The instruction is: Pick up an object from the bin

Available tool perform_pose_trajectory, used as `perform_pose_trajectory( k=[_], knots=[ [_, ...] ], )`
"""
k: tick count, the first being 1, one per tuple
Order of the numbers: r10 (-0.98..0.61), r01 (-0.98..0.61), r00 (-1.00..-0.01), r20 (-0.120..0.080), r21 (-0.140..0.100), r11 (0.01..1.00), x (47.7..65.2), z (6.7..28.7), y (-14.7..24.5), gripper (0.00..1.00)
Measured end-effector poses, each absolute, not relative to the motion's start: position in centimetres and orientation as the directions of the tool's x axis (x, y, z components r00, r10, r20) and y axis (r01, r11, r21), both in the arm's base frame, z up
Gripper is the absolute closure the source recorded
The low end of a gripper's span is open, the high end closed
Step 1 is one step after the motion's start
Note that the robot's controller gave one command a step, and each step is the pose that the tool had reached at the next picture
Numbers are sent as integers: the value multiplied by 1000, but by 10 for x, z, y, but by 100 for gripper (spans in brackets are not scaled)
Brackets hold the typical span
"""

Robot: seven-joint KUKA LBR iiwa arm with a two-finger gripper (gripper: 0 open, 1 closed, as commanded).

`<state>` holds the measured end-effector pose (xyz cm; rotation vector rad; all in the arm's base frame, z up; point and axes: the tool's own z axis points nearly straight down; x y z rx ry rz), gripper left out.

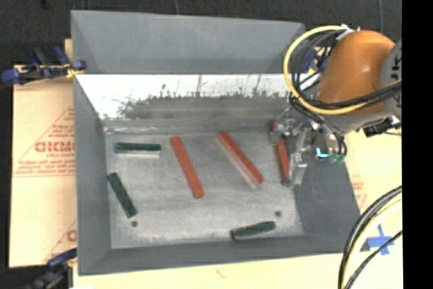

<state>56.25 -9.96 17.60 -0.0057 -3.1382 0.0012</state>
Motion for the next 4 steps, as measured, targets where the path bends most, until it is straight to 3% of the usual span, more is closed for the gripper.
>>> perform_pose_trajectory(
  k=[2,3,4],
  knots=[
    [0,0,-1000,-5,-2,1000,565,180,-99,0],
    [-181,-181,-984,-4,-2,984,552,148,-97,0],
    [39,39,-999,-12,-2,999,601,74,-77,100]
  ],
)
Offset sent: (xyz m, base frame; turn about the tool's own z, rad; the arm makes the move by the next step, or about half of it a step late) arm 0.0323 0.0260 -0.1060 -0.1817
